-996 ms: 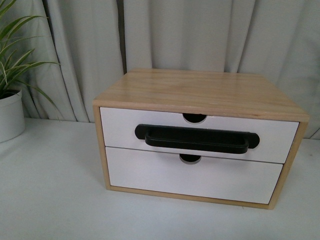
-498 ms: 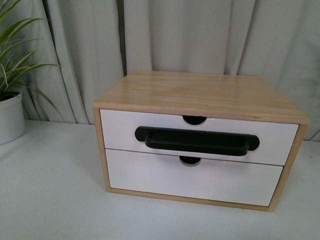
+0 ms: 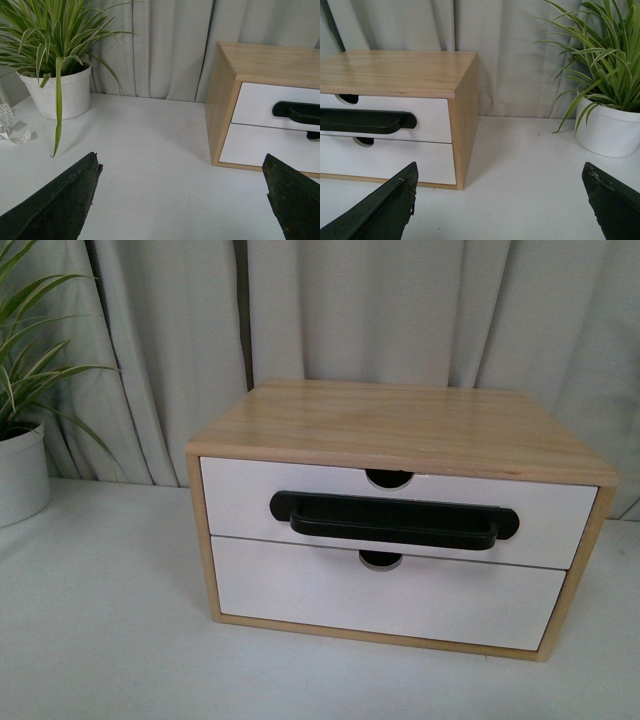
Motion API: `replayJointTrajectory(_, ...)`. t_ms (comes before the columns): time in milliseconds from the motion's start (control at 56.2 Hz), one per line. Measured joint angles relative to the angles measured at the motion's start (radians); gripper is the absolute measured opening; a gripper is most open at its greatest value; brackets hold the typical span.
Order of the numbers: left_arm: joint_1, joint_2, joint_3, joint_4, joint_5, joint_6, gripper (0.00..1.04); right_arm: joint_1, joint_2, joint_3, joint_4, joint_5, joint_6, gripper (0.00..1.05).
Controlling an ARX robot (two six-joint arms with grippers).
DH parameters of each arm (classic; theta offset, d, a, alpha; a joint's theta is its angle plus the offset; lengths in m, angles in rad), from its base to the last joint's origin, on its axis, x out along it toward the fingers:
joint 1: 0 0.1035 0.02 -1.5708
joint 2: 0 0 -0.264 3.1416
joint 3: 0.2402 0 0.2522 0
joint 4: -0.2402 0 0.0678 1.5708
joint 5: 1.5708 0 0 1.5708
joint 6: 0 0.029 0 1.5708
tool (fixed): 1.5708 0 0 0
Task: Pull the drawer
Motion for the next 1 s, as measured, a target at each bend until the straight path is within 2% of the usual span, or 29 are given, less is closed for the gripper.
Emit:
replayJointTrajectory(89, -0.002, 0.001, 0.0, -0.001, -0.01, -0.003, 0.99, -0.032, 0.029, 0.01, -0.035, -0.118, 0.023, 0.96)
replayJointTrajectory(124, -0.026, 0.013, 0.002, -0.01, -0.092, -0.019, 0.99, -0.045, 0.055, 0.015, -0.038, -0.159, 0.029, 0.96)
replayJointTrajectory(178, -0.045, 0.045, 0.004, -0.011, -0.165, -0.031, 0.99, -0.052, 0.09, 0.029, -0.044, -0.187, 0.031, 0.96)
replayJointTrajectory(302, -0.078, 0.152, 0.045, -0.012, -0.12, -0.012, 0.99, -0.043, 0.192, 0.1, -0.082, -0.265, -0.002, 0.96)
replayJointTrajectory(444, -0.053, 0.285, 0.114, 0.053, 0.044, 0.09, 0.99, -0.011, 0.298, 0.166, -0.089, -0.314, -0.088, 0.96)
replayJointTrajectory(587, 0.043, 0.469, 0.188, 0.164, 0.254, 0.261, 0.99, -0.01, 0.443, 0.245, -0.047, -0.381, -0.186, 0.96)
replayJointTrajectory(693, 0.098, 0.617, 0.254, 0.188, 0.412, 0.405, 0.99, -0.032, 0.561, 0.323, -0.066, -0.455, -0.274, 0.96)
replayJointTrajectory(729, 0.102, 0.646, 0.272, 0.184, 0.464, 0.448, 0.99, -0.04, 0.602, 0.355, -0.09, -0.489, -0.313, 0.96)
replayJointTrajectory(800, 0.105, 0.705, 0.317, 0.136, 0.632, 0.538, 0.99, -0.049, 0.666, 0.404, -0.134, -0.536, -0.374, 0.96)
replayJointTrajectory(853, 0.1, 0.747, 0.352, 0.1, 0.695, 0.599, 0.99, -0.049, 0.718, 0.439, -0.161, -0.544, -0.442, 0.96)
replayJointTrajectory(996, 0.04, 0.948, 0.496, -0.052, 0.733, 0.885, 0.99, -0.021, 0.863, 0.535, -0.241, -0.562, -0.633, 0.96)
